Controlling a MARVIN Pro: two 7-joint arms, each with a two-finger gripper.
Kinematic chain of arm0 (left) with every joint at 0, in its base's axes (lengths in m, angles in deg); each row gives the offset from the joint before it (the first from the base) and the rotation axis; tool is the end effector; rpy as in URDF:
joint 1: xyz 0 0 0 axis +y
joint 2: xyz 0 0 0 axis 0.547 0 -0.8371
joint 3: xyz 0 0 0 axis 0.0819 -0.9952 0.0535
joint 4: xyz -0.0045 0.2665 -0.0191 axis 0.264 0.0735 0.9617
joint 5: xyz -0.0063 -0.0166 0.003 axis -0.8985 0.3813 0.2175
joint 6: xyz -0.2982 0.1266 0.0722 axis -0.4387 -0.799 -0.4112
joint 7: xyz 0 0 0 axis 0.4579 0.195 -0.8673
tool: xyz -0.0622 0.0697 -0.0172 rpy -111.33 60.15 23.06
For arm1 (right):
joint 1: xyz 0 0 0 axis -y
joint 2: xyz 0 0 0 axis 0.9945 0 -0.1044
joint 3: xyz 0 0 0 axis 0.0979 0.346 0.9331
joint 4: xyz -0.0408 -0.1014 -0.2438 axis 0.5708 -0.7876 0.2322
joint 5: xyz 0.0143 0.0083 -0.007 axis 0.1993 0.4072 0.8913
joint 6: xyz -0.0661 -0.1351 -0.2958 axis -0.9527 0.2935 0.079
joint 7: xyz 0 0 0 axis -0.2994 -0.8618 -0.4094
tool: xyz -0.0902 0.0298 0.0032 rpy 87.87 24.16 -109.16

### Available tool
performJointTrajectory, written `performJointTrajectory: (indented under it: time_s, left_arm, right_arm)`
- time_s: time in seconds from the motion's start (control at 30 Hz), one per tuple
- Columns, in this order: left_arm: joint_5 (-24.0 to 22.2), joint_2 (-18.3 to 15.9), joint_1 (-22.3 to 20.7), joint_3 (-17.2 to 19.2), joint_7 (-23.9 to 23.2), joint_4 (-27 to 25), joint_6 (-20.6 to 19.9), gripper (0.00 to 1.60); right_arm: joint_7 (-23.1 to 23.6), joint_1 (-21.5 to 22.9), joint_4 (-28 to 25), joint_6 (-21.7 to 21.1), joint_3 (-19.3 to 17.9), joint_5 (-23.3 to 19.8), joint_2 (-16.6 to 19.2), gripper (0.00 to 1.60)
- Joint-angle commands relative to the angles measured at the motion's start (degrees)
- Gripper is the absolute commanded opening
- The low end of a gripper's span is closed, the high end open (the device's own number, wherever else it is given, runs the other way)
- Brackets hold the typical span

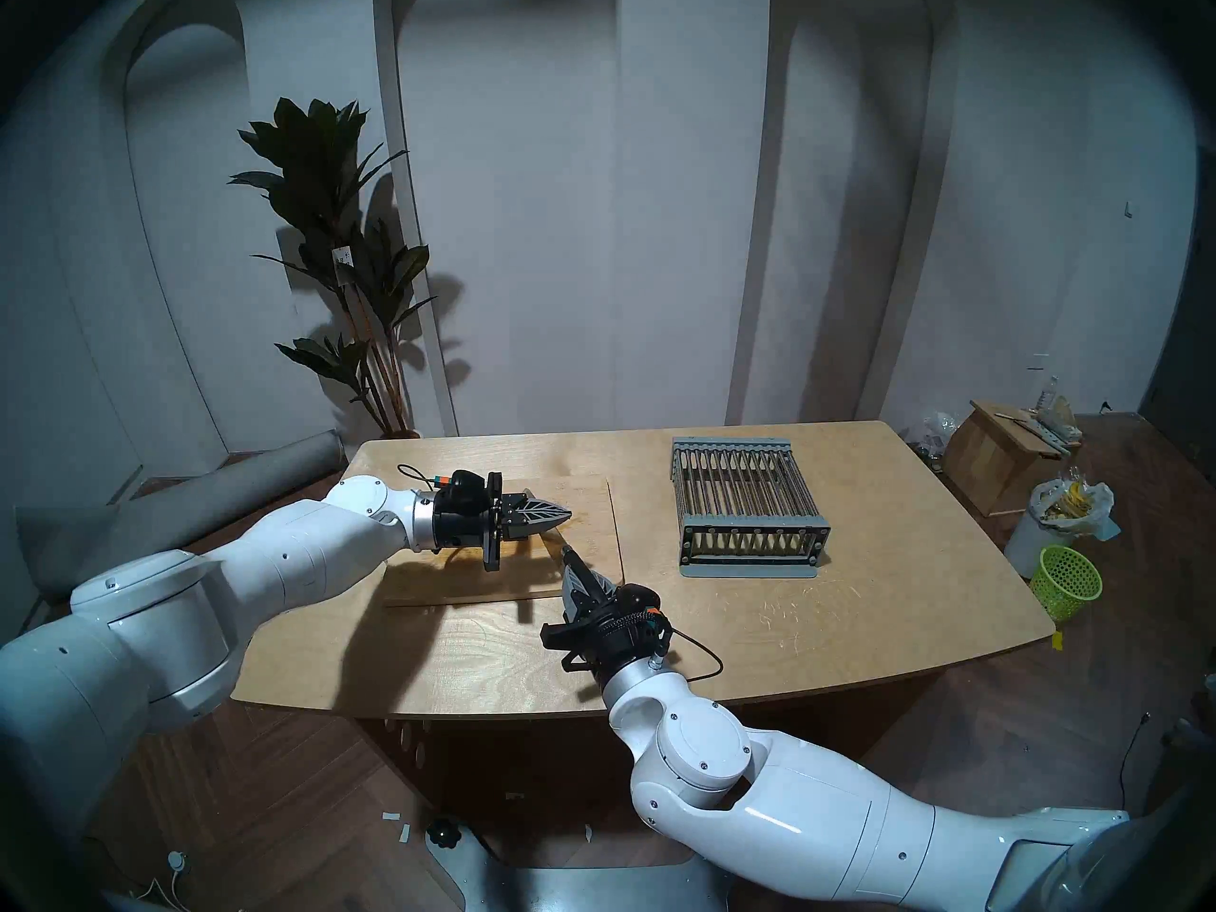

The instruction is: Cut the banana into four pieces on the cutting board

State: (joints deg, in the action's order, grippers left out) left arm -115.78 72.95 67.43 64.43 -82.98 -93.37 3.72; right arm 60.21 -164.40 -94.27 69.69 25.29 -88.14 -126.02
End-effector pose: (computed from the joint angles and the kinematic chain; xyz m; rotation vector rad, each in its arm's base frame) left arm 0.5197 -0.0234 -0.3022 1.3079 -1.3958 1.3805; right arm 0.3248 0.1615 -0.3167 -1.9856 -0.0367 -1.7093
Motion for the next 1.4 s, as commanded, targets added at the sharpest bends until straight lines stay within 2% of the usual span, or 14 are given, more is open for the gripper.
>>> performJointTrajectory:
  time_s: [0.0,0.4,0.67,0.87,1.13,1.37]
  left_arm:
    - [3.1,0.7,-2.9,-1.1,0.8,0.1,3.4,0.00]
    - [3.8,1.3,-2.9,-1.5,1.6,1.6,3.8,0.00]
    - [3.5,3.1,-2.9,-1.3,0.8,5.2,4.4,0.00]
    - [2.9,4.5,-2.7,-1.2,0.5,8.3,5.0,0.00]
    - [3.0,5.3,-2.3,-1.7,1.0,9.9,5.1,0.00]
    - [5.4,5.5,-3.4,-4.6,-0.9,10.6,4.4,0.00]
  right_arm:
    - [0.5,0.8,-0.9,0.4,-0.3,0.1,-0.6,0.00]
    - [1.4,1.7,0.3,-0.2,-0.4,-0.6,-0.6,0.00]
    - [1.7,2.3,0.7,-1.8,-0.6,-2.4,-0.5,0.00]
    - [2.1,3.4,0.6,-5.9,-0.6,-4.1,0.8,0.00]
    - [2.7,6.0,1.0,-10.7,-2.0,-6.7,1.5,0.00]
    - [3.1,7.8,1.3,-13.7,-2.5,-7.5,0.9,0.00]
